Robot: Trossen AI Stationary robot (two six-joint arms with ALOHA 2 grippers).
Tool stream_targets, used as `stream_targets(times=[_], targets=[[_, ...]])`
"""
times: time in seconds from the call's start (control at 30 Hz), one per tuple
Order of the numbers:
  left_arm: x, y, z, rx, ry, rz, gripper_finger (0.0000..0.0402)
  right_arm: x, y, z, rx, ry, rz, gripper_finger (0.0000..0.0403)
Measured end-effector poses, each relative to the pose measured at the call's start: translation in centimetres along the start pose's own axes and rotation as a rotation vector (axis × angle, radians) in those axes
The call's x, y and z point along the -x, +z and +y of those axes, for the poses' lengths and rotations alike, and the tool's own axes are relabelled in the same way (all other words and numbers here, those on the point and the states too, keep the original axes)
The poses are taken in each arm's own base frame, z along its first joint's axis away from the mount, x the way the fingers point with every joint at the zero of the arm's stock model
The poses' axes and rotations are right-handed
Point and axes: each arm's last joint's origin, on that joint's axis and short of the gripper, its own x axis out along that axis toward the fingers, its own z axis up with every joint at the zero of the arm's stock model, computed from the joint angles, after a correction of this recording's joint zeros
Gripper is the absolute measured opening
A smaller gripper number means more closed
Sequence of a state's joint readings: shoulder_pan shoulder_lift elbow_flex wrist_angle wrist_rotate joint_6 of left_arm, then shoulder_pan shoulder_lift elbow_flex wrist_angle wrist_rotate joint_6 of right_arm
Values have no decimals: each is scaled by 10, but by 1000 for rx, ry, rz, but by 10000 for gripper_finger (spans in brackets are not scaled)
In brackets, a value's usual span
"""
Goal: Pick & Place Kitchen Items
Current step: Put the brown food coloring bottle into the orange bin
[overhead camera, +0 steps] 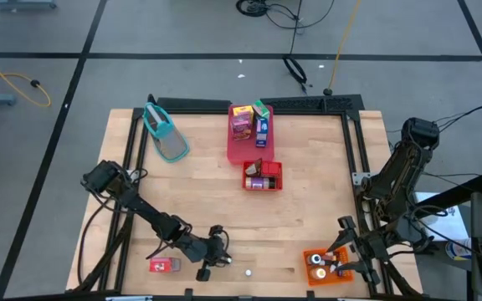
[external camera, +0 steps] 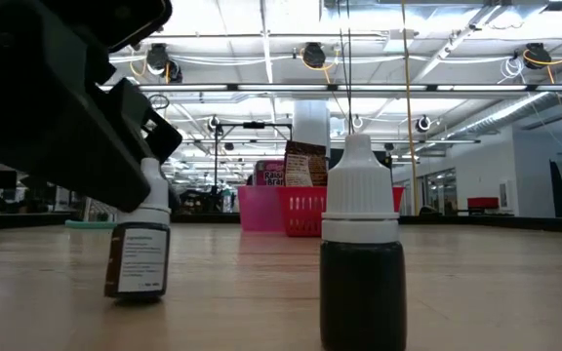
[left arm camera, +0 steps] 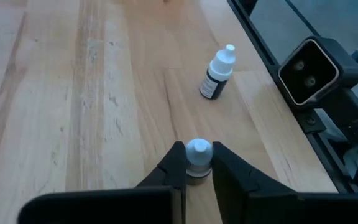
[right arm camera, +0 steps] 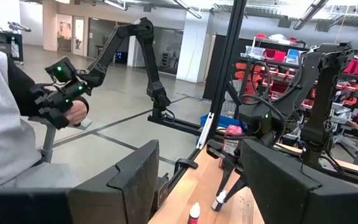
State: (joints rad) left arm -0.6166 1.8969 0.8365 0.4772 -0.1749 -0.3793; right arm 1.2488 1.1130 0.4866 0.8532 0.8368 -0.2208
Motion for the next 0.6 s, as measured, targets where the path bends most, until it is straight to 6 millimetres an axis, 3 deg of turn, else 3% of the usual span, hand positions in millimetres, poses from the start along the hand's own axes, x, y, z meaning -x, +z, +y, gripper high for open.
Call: stream_targets(times=[0.13,0.37,0.6], targets=[[2,9,3,46,5,-22,53,-2,-3,-2,-25,-11,18,216],[20,49,13,106,8,-144,29,-15,-13,-17,-62,-99,78,215],[35,88,16,10,73,-242,58,-31,-20,-41,-109,-234,106,214]])
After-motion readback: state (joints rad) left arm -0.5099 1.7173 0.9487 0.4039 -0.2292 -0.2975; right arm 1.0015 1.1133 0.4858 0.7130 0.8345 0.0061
